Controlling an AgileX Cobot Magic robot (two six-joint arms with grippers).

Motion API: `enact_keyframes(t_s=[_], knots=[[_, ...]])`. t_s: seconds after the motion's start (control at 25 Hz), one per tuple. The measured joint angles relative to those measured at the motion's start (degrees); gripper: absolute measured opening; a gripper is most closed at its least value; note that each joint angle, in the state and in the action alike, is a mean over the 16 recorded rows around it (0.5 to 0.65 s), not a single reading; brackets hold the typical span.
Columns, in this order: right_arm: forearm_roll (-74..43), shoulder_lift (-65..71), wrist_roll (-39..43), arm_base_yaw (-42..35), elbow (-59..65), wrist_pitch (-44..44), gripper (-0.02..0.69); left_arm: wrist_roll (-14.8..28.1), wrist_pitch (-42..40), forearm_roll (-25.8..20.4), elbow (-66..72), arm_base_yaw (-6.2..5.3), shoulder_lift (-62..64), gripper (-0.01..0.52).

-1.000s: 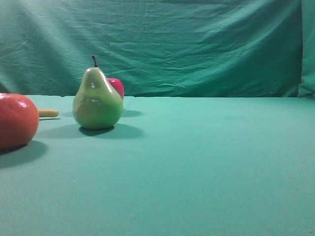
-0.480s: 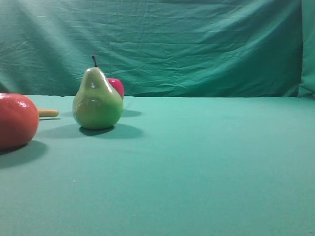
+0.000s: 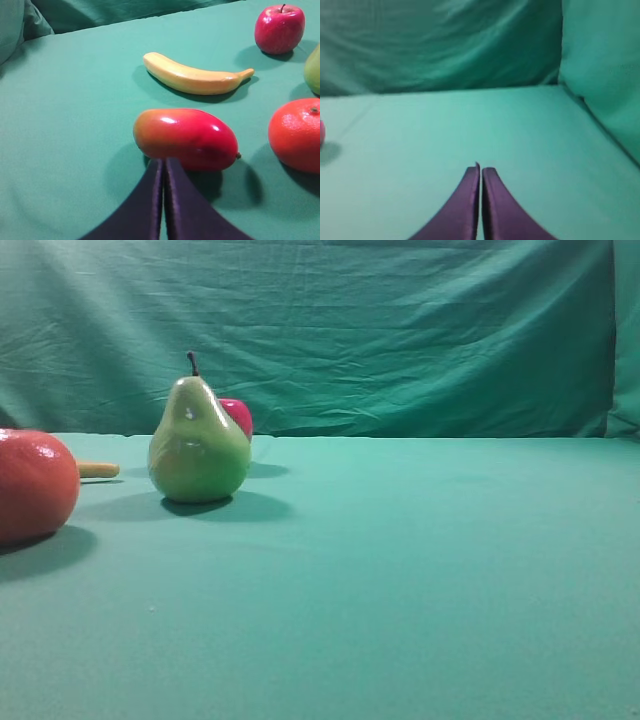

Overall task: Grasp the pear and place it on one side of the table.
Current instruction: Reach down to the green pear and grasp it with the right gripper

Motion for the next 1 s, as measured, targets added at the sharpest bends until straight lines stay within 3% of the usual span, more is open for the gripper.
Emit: enact_keyframes(t_s=[0.24,0.56,1.0], knots=[[1.6,8.2,0.9,3.1,-5.8,-4.1,0.000,0.0,0.0,0.0,0.0,0.00,0.0,0.000],[1.6,28.9,-0.5,8.7,-16.3,-2.7,0.000,0.0,0.0,0.0,0.0,0.00,0.0,0.000],[1.6,60.5,-9.8,22.1,-34.3,2.0,0.014,0.0,0.0,0.0,0.0,0.00,0.0,0.000]])
